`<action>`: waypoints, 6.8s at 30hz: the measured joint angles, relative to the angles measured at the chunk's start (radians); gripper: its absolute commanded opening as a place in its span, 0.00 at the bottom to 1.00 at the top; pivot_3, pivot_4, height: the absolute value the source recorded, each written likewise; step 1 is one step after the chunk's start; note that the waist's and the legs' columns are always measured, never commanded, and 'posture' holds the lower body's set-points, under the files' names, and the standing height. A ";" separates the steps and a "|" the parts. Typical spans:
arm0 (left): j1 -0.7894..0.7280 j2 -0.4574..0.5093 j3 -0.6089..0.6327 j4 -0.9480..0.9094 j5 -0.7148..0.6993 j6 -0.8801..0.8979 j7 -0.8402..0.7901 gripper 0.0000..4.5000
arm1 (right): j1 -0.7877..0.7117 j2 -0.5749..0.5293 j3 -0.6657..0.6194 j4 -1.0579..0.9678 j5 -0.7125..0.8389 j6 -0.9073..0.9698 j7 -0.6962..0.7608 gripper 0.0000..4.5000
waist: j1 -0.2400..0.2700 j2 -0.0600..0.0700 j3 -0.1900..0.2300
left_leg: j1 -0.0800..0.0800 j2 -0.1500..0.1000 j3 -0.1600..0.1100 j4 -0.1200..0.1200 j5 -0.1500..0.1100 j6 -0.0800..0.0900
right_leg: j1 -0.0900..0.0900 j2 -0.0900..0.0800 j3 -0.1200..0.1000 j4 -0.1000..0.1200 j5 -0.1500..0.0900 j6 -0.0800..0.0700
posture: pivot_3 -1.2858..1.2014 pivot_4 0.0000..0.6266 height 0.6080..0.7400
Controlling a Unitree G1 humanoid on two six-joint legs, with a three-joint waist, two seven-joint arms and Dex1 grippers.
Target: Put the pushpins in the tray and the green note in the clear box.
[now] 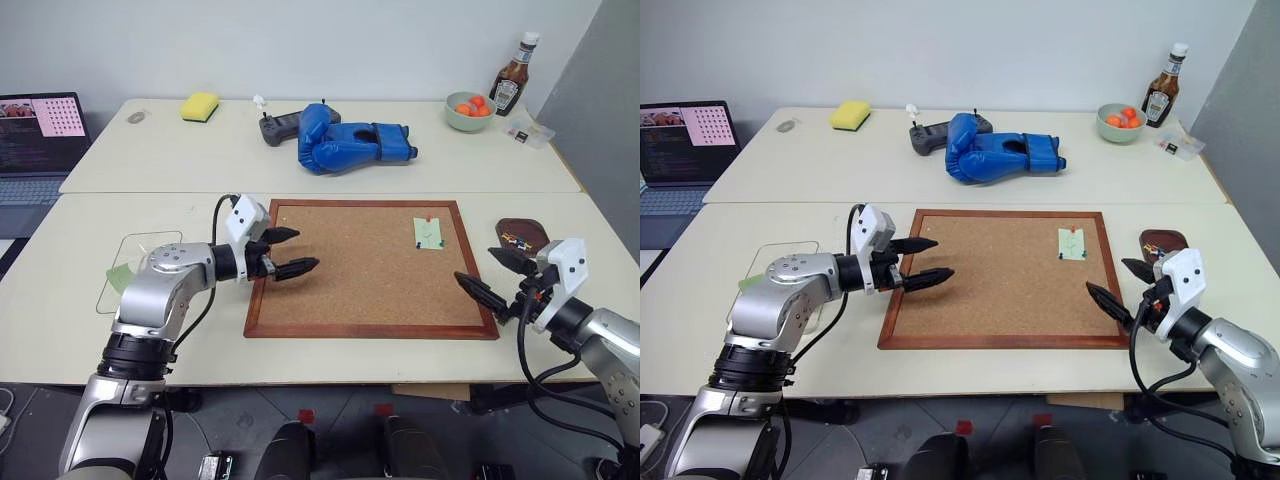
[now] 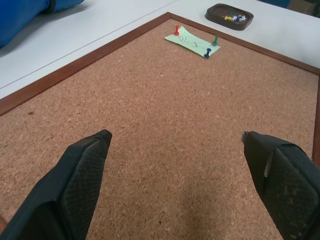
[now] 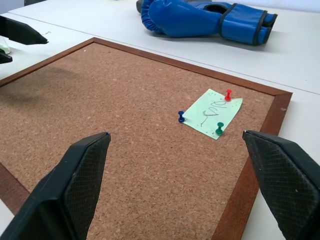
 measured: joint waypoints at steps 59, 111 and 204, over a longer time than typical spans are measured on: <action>-0.186 -0.249 -0.238 0.401 0.289 -0.305 -0.046 0.00 | -0.753 0.171 0.283 1.044 -0.338 -0.293 0.019 1.00 | -0.008 0.000 0.000 | -0.001 -0.001 0.003 0.002 0.000 0.000 | -0.003 0.000 0.001 0.003 0.001 0.000 | 0.52 0.24 1.00; -0.219 -0.254 -0.266 0.382 0.336 -0.153 0.022 0.00 | -0.991 0.210 0.175 1.417 -0.403 -0.427 0.096 0.01 | -0.026 0.003 -0.002 | 0.014 -0.001 0.002 0.002 0.001 0.001 | 0.012 0.000 0.002 0.003 0.003 0.002 | 0.52 0.24 1.00; -0.201 -0.268 -0.272 0.336 0.349 -0.138 0.024 0.00 | -0.628 0.153 0.221 1.072 -0.332 -0.373 0.153 0.13 | -0.010 0.012 -0.009 | 0.013 -0.001 0.003 0.001 0.001 0.001 | 0.012 0.000 0.002 0.000 0.003 0.002 | 0.52 0.24 1.00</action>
